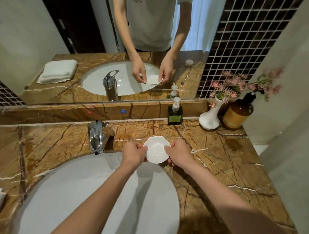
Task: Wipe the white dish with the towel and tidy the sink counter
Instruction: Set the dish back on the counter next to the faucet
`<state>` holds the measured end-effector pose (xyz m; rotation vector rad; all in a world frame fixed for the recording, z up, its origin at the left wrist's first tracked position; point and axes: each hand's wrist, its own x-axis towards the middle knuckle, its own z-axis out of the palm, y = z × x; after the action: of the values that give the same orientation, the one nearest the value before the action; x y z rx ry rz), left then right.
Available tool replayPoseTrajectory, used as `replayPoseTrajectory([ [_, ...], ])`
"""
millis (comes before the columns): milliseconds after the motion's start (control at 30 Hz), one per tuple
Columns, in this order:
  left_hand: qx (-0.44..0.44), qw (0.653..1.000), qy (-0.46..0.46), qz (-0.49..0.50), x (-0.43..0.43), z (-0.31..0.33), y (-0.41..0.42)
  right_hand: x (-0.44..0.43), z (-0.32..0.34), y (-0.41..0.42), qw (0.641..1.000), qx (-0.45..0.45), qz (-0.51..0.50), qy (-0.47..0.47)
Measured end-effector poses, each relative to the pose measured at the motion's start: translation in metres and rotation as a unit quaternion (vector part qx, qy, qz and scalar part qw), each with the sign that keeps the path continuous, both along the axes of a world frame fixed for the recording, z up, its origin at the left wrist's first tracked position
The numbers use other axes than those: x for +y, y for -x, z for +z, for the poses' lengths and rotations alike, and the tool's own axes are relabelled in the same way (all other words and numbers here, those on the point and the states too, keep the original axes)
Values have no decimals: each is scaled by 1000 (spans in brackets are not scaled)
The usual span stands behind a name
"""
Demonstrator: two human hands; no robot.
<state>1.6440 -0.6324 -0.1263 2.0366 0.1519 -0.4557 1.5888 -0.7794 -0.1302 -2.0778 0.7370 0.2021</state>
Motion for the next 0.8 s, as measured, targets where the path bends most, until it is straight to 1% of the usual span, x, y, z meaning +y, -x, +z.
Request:
replayPoseTrajectory([
  [67, -8, 1000, -23, -1, -6, -6, -10, -1, -4, -9, 999, -9, -3, 42],
  [167, -14, 999, -41, -6, -13, -15, -23, -6, -12, -23, 994, 13, 11, 106],
  [300, -28, 997, -76, -7, -20, -23, -36, -12, -23, -39, 988, 33, 23, 146],
  [600, -50, 991, -118, -43, -27, -31, -42, -15, -36, -48, 987, 32, 22, 156],
  [800, -67, 989, -120, -55, -27, -34, -42, -14, -37, -47, 987, 38, 14, 154],
])
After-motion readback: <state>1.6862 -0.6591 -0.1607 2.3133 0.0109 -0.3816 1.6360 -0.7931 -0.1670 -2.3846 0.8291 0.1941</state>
